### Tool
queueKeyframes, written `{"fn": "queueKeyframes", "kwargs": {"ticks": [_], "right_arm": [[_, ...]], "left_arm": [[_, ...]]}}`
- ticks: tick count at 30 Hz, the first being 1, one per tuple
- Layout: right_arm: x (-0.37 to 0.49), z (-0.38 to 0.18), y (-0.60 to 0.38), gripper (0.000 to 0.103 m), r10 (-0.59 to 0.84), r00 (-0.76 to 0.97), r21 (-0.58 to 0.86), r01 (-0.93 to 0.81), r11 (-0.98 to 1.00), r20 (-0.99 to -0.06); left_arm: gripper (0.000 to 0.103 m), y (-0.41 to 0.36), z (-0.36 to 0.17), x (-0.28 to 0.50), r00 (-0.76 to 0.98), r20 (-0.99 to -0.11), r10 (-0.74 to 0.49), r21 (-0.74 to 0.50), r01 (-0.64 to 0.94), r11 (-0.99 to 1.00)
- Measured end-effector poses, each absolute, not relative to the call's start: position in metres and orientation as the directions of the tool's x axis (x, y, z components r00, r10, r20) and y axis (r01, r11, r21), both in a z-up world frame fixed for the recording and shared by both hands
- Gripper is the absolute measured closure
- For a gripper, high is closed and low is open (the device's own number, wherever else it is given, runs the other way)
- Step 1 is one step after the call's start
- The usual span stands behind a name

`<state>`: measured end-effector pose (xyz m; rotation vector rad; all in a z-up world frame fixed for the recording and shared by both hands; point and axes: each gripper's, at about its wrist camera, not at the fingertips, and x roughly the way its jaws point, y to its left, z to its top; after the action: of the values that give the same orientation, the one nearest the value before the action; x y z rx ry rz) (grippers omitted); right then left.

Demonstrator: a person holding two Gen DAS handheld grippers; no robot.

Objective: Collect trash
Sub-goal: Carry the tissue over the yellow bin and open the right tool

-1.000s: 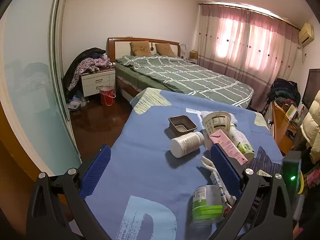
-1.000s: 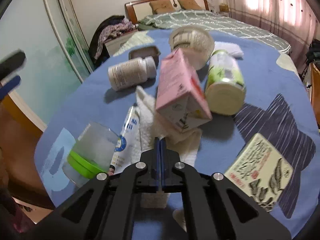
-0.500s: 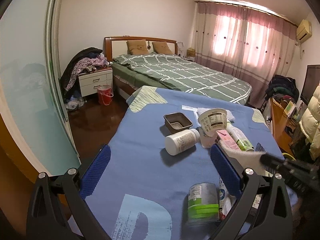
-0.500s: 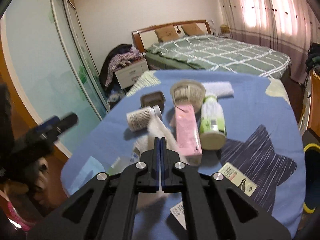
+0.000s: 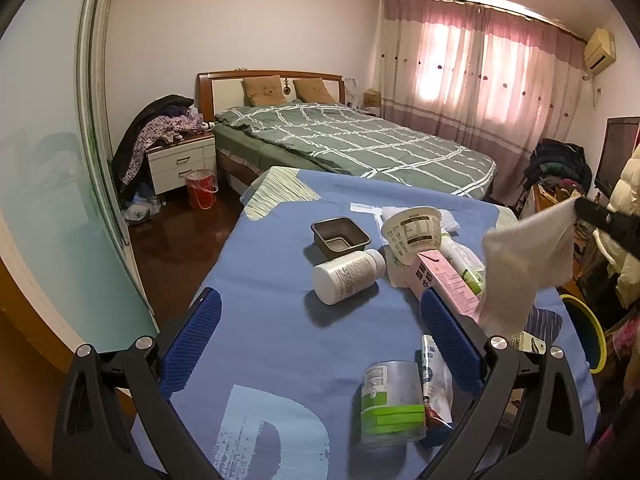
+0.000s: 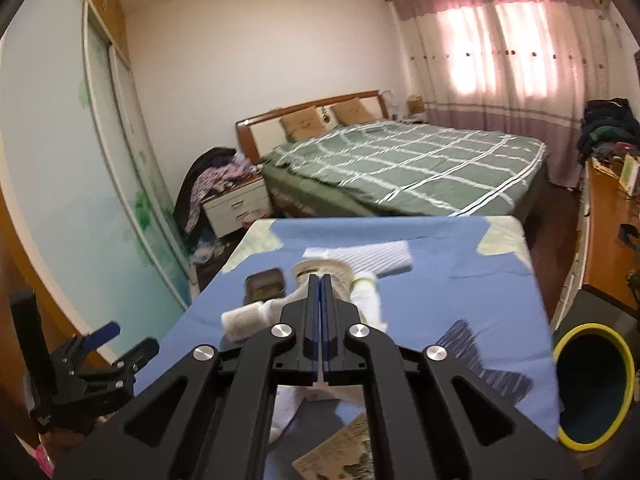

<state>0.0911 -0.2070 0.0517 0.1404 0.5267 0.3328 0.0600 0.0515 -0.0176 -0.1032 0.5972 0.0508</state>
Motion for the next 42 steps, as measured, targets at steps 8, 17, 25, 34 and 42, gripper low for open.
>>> {"fn": "queueKeyframes", "kwargs": {"ticks": [8, 17, 25, 34, 42], "right_arm": [[0.086, 0.066, -0.257, 0.102, 0.228, 0.872, 0.204, -0.152, 0.967, -0.433], [0.077, 0.058, -0.334, 0.102, 0.019, 0.897, 0.18, 0.068, 0.981, -0.443], [0.075, 0.027, -0.415, 0.102, -0.19, 0.844, 0.151, 0.302, 0.941, -0.503], [0.091, -0.018, -0.463, 0.102, -0.277, 0.759, 0.139, 0.434, 0.89, -0.589], [0.101, -0.045, -0.482, 0.099, -0.349, 0.687, 0.09, 0.517, 0.851, -0.638]], "left_arm": [[0.005, 0.04, -0.023, 0.064, 0.818, -0.575, -0.002, -0.075, -0.05, 0.996], [0.005, 0.018, -0.034, 0.072, 0.798, -0.601, -0.03, -0.055, -0.004, 0.998], [0.005, -0.001, -0.04, 0.077, 0.783, -0.62, -0.039, -0.041, 0.018, 0.999], [0.005, -0.017, -0.043, 0.081, 0.774, -0.63, -0.051, -0.027, 0.044, 0.999], [0.005, -0.015, -0.046, 0.082, 0.768, -0.638, -0.048, -0.027, 0.039, 0.999]]}}
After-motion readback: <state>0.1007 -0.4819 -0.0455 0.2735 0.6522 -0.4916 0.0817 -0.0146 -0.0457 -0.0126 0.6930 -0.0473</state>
